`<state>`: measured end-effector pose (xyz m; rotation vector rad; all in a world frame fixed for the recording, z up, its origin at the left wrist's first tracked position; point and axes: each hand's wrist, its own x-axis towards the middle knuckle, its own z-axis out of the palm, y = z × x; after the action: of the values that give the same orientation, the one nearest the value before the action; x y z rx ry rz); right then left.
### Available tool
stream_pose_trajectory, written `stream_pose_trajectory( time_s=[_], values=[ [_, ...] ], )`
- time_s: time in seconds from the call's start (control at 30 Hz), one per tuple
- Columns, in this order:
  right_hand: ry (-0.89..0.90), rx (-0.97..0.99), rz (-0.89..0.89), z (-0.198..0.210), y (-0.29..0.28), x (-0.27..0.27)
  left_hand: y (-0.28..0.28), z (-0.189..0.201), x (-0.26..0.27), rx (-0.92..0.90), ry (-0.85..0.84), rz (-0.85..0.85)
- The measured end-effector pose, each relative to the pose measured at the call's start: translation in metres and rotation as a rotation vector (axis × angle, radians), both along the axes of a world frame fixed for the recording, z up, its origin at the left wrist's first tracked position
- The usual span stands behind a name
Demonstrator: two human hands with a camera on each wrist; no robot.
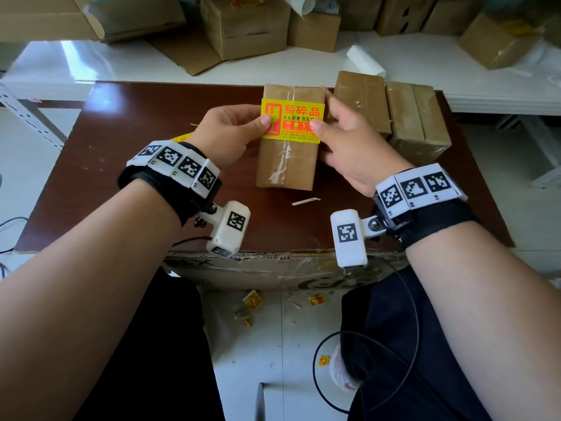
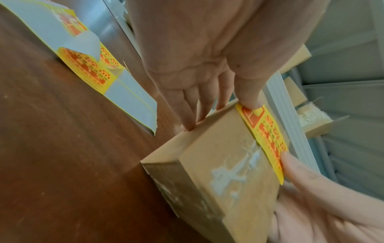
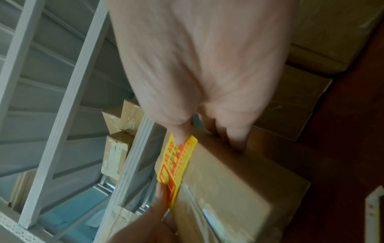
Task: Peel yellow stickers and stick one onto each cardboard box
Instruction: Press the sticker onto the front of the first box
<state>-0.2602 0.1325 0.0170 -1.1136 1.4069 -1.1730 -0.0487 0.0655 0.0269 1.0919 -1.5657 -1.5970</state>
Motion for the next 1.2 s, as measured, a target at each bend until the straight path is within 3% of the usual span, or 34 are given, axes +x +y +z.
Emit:
stream_pose_trajectory(
  time_s=[0.1, 0.4, 0.6, 0.87, 1.1, 1.2],
  values=[
    [0.025, 0.018, 0.017, 0.004, 0.005, 0.001, 0.001, 0.004, 0.006, 0.007, -0.019, -0.062],
    [0.495, -0.124, -0.296, 0.019, 0.022, 0.028, 0.006, 0.008, 0.009, -0.025, 0.018, -0.204],
    [0.548, -0.108, -0.302, 0.024, 0.020, 0.031, 0.002, 0.004, 0.005, -0.052, -0.003, -0.194],
    [0.592, -0.100, -0.355, 0.023, 0.017, 0.029, 0.014, 0.010, -0.009, -0.033, -0.077, -0.051],
    [0.626, -0.107, -0.354, 0.025, 0.019, 0.033, 0.028, -0.006, -0.022, -0.362, -0.338, 0.156],
    [0.600, -0.110, -0.361, 0.023, 0.017, 0.029, 0.029, -0.007, -0.024, -0.409, -0.320, 0.207]
  ],
)
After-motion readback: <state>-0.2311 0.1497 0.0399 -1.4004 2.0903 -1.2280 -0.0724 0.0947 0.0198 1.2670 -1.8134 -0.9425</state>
